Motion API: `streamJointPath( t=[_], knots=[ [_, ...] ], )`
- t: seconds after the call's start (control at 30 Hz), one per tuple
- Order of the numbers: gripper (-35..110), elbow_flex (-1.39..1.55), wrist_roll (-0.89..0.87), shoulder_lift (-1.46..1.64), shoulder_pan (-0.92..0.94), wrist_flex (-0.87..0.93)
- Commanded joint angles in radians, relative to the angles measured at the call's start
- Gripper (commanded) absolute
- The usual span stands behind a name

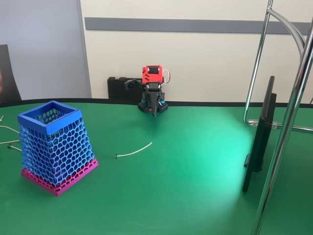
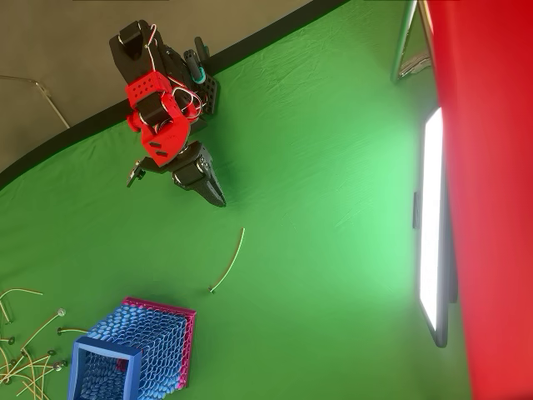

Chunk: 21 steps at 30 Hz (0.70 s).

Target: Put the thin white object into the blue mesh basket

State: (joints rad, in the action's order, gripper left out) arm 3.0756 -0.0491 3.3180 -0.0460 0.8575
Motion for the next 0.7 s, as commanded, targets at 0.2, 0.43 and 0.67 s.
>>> streamJointPath(
  t=[0.2,0.43,0.67],
  knots=[
    [1,0.008,-0.028,0.006,0.020,0.012],
    [3,0.008,-0.028,0.006,0.023,0.012],
    [1,0.008,-0.015,0.006,0.015,0.012]
  ],
)
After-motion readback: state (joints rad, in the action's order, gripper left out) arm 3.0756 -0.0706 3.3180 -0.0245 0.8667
